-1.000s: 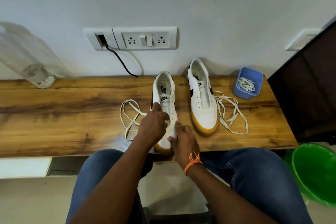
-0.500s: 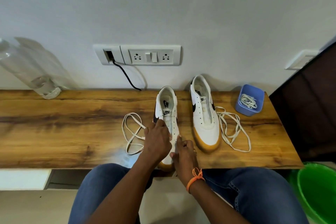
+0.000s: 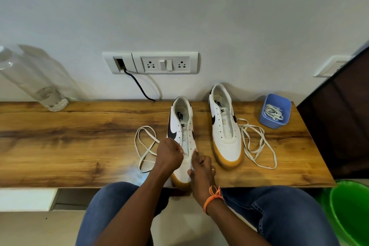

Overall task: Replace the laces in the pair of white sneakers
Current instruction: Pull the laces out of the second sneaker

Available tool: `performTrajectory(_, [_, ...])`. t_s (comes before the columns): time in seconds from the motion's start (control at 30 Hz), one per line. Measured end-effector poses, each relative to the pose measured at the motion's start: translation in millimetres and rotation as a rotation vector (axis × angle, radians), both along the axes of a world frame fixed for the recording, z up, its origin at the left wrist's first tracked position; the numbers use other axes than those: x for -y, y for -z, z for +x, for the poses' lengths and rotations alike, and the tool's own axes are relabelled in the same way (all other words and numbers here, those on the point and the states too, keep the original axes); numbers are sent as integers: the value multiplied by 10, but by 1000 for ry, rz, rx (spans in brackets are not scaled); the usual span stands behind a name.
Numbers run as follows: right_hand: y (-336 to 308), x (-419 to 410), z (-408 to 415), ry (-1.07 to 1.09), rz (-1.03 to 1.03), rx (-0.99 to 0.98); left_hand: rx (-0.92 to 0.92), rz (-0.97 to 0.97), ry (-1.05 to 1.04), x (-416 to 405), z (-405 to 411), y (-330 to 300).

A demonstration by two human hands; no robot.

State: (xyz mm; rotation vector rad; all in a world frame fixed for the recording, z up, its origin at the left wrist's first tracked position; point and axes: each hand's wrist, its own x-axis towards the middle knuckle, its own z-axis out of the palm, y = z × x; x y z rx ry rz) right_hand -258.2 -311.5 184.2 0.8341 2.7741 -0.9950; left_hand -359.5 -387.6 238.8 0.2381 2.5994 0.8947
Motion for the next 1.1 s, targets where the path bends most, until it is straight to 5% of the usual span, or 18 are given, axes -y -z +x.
performTrajectory(0.37, [-12, -30, 50, -37, 31, 1, 15, 137, -229, 309, -286, -217])
performTrajectory(0.47, [-175, -108, -12, -12, -38, 3, -46, 220, -111, 230, -180, -372])
performTrajectory(0.67, [-714, -417, -247, -146, -184, -365, -3, 386, 261, -33, -41, -357])
performTrajectory(0.9, [-881, -869, -361, -412, 92, -445, 187, 517, 251, -126, -217, -418])
performTrajectory(1.03, [-428, -1142, -410, -326, 70, -348, 364, 547, 259, -107, -321, -463])
performTrajectory(1.1, [-576, -1292, -527, -223, 141, -369, 304, 449, 268, -42, -443, -453])
